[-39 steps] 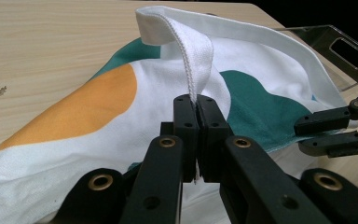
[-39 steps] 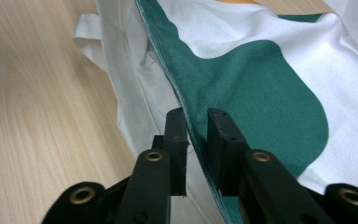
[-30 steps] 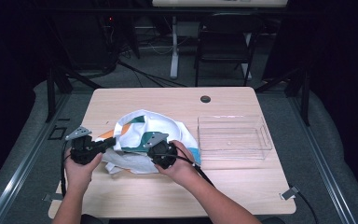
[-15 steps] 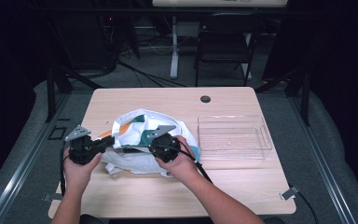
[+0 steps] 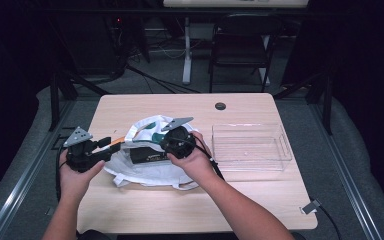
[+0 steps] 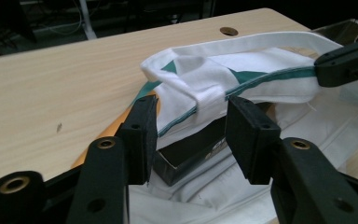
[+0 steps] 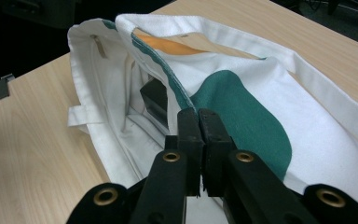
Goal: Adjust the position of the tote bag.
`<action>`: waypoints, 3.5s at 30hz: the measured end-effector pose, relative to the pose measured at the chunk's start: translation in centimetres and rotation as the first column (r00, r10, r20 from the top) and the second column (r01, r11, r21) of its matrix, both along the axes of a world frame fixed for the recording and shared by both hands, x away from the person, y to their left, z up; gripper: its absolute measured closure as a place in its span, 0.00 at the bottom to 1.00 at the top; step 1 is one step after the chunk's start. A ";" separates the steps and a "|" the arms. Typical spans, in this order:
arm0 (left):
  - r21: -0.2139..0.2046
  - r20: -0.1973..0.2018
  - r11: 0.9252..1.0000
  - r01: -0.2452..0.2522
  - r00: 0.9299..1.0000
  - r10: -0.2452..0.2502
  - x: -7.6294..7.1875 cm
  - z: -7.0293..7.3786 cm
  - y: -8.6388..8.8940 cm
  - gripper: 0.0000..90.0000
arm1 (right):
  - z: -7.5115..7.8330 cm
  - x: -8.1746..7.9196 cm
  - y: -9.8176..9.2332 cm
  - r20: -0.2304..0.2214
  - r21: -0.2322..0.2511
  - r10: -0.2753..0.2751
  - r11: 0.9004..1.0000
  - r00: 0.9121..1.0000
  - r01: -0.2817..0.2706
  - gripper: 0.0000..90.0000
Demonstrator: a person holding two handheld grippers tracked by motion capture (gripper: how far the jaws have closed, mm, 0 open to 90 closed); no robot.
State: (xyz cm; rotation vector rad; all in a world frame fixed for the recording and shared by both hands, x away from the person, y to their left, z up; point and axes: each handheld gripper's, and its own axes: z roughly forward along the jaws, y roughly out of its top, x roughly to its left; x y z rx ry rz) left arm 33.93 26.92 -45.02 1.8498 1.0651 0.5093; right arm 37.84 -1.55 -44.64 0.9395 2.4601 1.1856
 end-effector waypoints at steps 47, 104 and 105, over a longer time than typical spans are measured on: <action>0.301 -0.052 0.950 0.080 0.996 -0.068 5.5 -0.7 -5.5 0.99 | 2.2 3.1 1.0 0.023 -0.007 -0.019 1.000 1.000 0.019 0.98; 0.332 -0.112 0.940 0.075 0.993 -0.040 8.8 -0.2 -5.0 0.73 | 3.1 3.3 -1.6 0.038 0.035 -0.056 0.998 0.998 0.055 0.78; 0.335 -0.106 0.939 0.071 0.994 -0.037 8.8 -0.2 -5.1 0.73 | 3.2 3.3 -2.0 0.039 0.031 -0.056 0.998 0.998 0.055 0.76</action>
